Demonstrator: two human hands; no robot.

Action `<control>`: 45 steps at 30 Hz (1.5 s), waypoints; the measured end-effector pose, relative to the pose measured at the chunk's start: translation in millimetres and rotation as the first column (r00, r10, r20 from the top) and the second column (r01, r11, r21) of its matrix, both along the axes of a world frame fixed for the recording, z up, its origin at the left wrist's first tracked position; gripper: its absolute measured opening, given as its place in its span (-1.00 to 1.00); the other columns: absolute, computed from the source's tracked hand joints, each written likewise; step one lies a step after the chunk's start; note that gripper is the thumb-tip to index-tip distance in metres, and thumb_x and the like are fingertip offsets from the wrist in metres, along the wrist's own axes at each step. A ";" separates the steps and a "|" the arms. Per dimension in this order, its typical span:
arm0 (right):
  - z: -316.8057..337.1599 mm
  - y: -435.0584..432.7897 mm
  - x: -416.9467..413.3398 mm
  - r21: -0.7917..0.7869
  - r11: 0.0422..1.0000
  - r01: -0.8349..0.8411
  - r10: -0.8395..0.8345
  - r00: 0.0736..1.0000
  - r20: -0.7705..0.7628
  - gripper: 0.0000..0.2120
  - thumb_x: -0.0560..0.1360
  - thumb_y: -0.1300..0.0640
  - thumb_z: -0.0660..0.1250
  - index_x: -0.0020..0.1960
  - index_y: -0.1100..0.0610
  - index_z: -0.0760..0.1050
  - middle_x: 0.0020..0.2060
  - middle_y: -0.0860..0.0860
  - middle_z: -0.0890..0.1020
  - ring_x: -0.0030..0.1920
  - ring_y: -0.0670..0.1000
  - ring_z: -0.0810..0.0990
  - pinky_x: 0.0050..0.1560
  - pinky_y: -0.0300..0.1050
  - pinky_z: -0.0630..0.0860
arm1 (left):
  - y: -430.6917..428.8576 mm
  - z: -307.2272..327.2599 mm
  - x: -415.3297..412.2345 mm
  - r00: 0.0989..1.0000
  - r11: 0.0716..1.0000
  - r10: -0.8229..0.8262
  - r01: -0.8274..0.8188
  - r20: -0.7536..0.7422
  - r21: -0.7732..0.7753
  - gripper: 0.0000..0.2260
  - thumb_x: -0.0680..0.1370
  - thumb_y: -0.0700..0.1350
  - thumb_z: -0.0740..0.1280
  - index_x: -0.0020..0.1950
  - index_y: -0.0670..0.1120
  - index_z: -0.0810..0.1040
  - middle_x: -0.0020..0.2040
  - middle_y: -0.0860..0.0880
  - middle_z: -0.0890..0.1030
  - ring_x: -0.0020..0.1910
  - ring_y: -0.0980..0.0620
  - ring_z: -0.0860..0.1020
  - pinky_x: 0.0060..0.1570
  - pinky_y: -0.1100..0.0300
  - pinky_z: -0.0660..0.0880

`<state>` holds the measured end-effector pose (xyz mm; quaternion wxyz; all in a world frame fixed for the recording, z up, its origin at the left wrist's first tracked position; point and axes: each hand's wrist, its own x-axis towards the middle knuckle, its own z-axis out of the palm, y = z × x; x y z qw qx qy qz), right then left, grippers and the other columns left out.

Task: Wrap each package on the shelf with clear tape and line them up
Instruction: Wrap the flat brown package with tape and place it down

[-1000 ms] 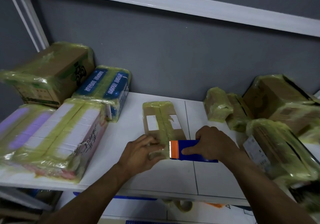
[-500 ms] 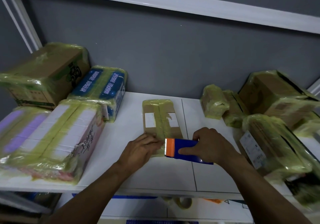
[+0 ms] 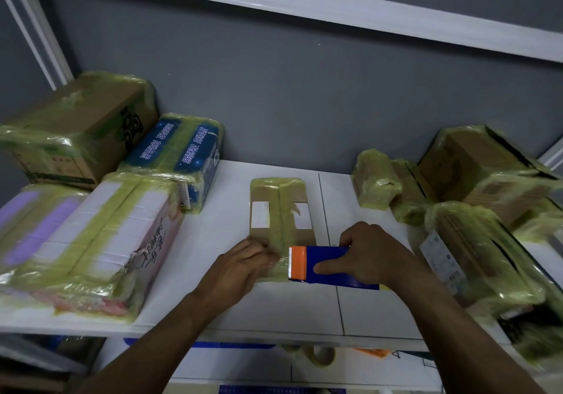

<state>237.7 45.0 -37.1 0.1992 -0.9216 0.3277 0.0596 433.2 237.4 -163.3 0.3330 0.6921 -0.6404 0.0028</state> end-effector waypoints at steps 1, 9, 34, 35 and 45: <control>-1.6 0.8 0.9 -0.003 1.000 0.002 -0.002 1.000 -0.005 -0.43 0.27 -0.42 0.54 -0.03 0.00 0.53 -0.09 -0.10 0.68 -0.13 -0.08 0.67 -0.04 -0.19 0.62 | 1.0 1.7 -1.7 1.000 1.000 -0.007 0.007 0.015 -0.004 -0.62 0.50 -0.21 0.51 0.32 -0.15 0.62 0.29 -0.13 0.62 0.27 -0.09 0.59 0.29 0.02 0.55; -9.6 -0.7 1.1 -0.002 1.000 0.021 -0.021 1.000 -0.022 -0.47 0.25 -0.44 0.54 -0.09 -0.05 0.49 -0.22 -0.16 0.61 -0.18 -0.09 0.65 -0.07 -0.21 0.61 | -3.9 -3.6 -9.1 0.987 0.996 0.039 -0.026 0.154 -0.087 -0.64 0.40 -0.04 0.60 0.18 -0.01 0.72 0.11 -0.02 0.70 0.08 -0.02 0.67 0.04 0.13 0.64; -9.2 -8.1 0.2 0.008 0.998 0.055 -0.055 0.998 -0.038 -0.42 0.24 -0.46 0.53 -0.06 -0.02 0.54 -0.19 -0.14 0.62 -0.18 -0.09 0.64 -0.13 -0.23 0.59 | -10.1 -3.9 2.9 0.958 0.999 0.046 -0.039 0.283 -0.033 -0.59 0.47 -0.02 0.54 0.32 0.05 0.64 0.22 0.02 0.65 0.23 -0.05 0.60 0.33 -0.07 0.48; -9.9 -8.3 0.0 0.011 0.998 0.057 -0.056 0.998 -0.035 -0.42 0.23 -0.46 0.53 -0.06 -0.02 0.54 -0.19 -0.14 0.63 -0.19 -0.10 0.65 -0.13 -0.23 0.59 | -10.8 -4.1 2.6 0.961 0.998 0.062 -0.053 0.270 -0.039 -0.63 0.51 0.05 0.48 0.32 0.07 0.64 0.22 0.05 0.65 0.24 -0.03 0.58 0.32 -0.06 0.49; -9.4 -0.6 -9.8 0.081 0.994 0.073 -0.073 0.997 -0.003 -0.48 0.28 -0.43 0.52 -0.07 -0.05 0.50 -0.20 -0.18 0.58 -0.15 -0.12 0.64 -0.13 -0.27 0.54 | -21.3 -8.6 10.7 0.977 0.980 0.072 -0.032 0.199 -0.197 -0.57 0.69 0.17 0.12 0.11 0.00 0.73 0.03 0.02 0.69 0.07 0.05 0.55 0.14 0.13 0.52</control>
